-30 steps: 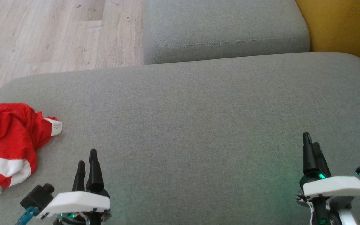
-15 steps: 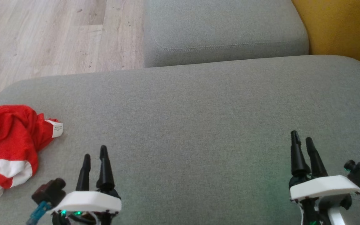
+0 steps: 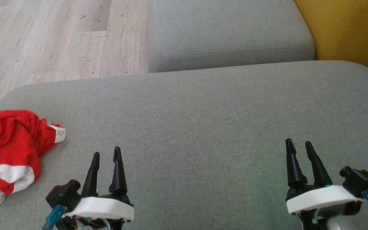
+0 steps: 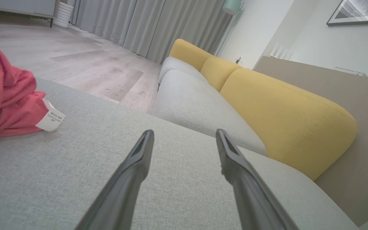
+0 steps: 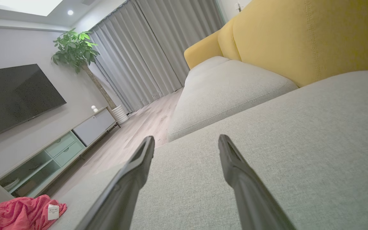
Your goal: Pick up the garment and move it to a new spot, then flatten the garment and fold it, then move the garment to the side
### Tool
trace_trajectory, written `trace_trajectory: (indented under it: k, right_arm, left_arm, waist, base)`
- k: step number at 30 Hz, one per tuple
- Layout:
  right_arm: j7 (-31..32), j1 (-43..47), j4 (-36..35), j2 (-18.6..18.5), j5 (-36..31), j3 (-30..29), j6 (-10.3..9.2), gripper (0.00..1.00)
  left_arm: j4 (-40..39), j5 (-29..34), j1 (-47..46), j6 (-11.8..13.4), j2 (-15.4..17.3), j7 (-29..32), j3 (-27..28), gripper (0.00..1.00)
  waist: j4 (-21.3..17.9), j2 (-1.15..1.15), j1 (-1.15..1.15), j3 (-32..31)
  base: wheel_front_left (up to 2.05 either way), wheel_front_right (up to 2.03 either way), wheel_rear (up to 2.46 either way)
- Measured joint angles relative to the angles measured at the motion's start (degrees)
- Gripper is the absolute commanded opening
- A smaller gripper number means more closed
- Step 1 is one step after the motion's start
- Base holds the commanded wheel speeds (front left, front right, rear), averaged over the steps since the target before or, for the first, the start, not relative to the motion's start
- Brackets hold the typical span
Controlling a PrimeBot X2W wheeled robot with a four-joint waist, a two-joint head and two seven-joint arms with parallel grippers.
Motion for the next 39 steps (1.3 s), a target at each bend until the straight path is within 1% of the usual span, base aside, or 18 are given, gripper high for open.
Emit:
trace_trajectory:
  k: [5, 10, 20, 28, 39]
  right_arm:
    - [-0.8, 0.01, -0.58, -0.01, -3.6, 0.33, 0.0, 1.0]
    - [-1.51, 0.02, -1.13, -0.01, -7.11, 0.41, 0.0, 1.0]
    - [-3.37, 0.23, -1.23, -0.01, -13.67, 0.2, 0.0, 1.0]
    - [-4.52, 0.29, 0.87, -0.02, -18.44, -0.56, 0.0, 1.0]
    - [-6.53, 0.29, 0.91, -0.02, -26.58, -0.56, 0.0, 1.0]
  left_arm:
    - [0.01, 3.75, 0.0, 0.02, 0.02, -0.94, -0.43, 1.0]
    - [-0.05, 6.12, 0.01, 0.94, 0.03, -1.52, -0.54, 1.0]
    - [2.23, 11.78, 0.09, 2.44, 0.05, -3.27, -1.07, 1.0]
    - [3.23, 16.82, 0.08, 2.54, 0.09, -4.54, -1.4, 1.0]
    - [4.42, 23.9, 0.07, 3.02, 0.13, -6.39, -1.97, 1.0]
  waist:
    - [0.03, 0.0, 0.0, -0.1]
    - [0.21, 0.0, 0.0, -0.4]
    - [0.86, 0.0, 0.0, -1.12]
    - [1.06, 0.0, 0.0, -1.06]
    - [1.13, 0.0, 0.0, -1.59]
  base:
    - [0.0, 0.0, 0.0]
    - [0.0, 0.0, 0.0]
    - [0.0, 0.0, 0.0]
    - [0.0, 0.0, 0.0]
    - [0.0, 0.0, 0.0]
